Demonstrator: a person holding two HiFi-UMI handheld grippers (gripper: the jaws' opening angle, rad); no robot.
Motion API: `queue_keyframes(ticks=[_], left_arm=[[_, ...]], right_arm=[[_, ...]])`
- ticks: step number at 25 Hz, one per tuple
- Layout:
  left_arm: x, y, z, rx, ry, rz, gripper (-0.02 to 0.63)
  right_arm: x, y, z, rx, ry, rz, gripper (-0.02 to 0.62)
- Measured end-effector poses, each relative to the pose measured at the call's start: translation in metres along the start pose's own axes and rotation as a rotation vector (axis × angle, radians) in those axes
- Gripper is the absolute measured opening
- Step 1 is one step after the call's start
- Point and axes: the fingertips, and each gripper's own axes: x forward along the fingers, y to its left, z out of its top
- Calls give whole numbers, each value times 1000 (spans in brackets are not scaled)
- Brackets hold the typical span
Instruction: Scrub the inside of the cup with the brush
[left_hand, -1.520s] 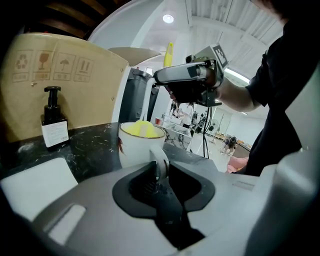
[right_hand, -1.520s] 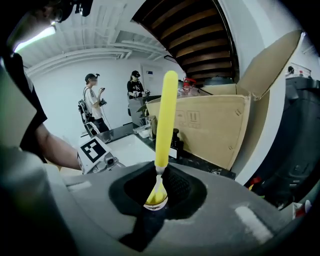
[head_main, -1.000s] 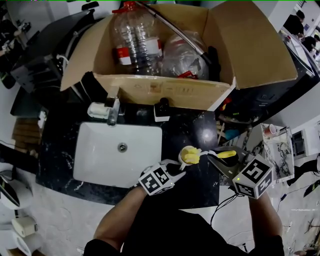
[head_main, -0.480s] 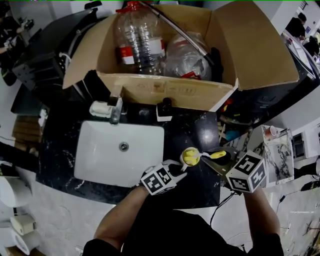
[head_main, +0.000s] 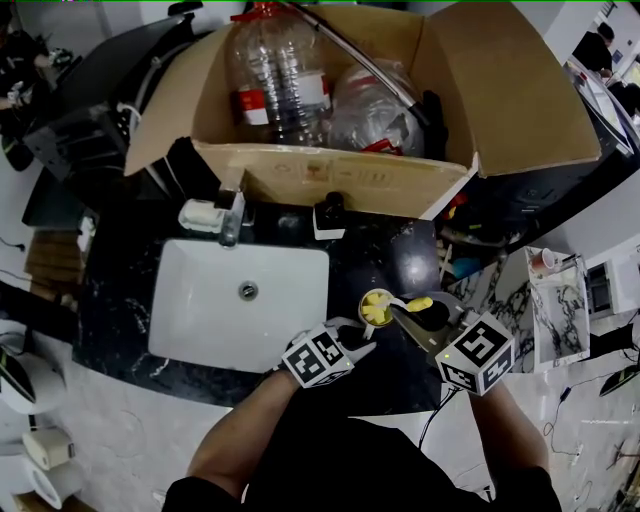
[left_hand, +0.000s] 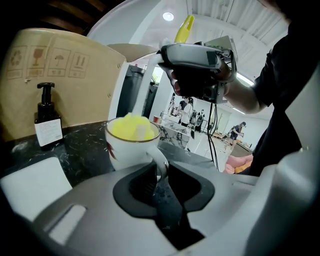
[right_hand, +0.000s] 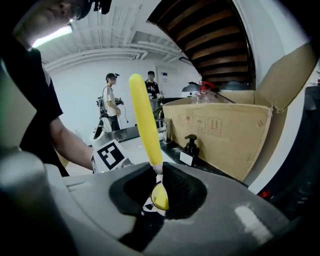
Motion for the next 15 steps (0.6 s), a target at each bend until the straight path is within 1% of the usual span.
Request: queue_keyframes(ticks=[3, 6, 9, 11, 13, 15], left_arm=[[0, 1, 3, -10, -15, 4, 86], [1, 1, 3, 0, -8, 4, 84], [2, -1, 1, 31, 17, 7, 86], [2, -2, 0, 44, 28, 8, 86], [3, -2, -1, 45, 30, 8, 86], [3, -2, 0, 46, 32, 8, 86]], right_arm=[[-11, -10, 20, 27, -88, -32, 41], [-15, -17, 22, 10, -98, -75, 40], [-20, -21, 16, -41, -52, -134, 41], [-26, -21, 16, -78, -16, -149, 41], [-33, -18, 15, -103, 26, -136, 41], [-37, -16, 12, -115, 83, -99, 41]])
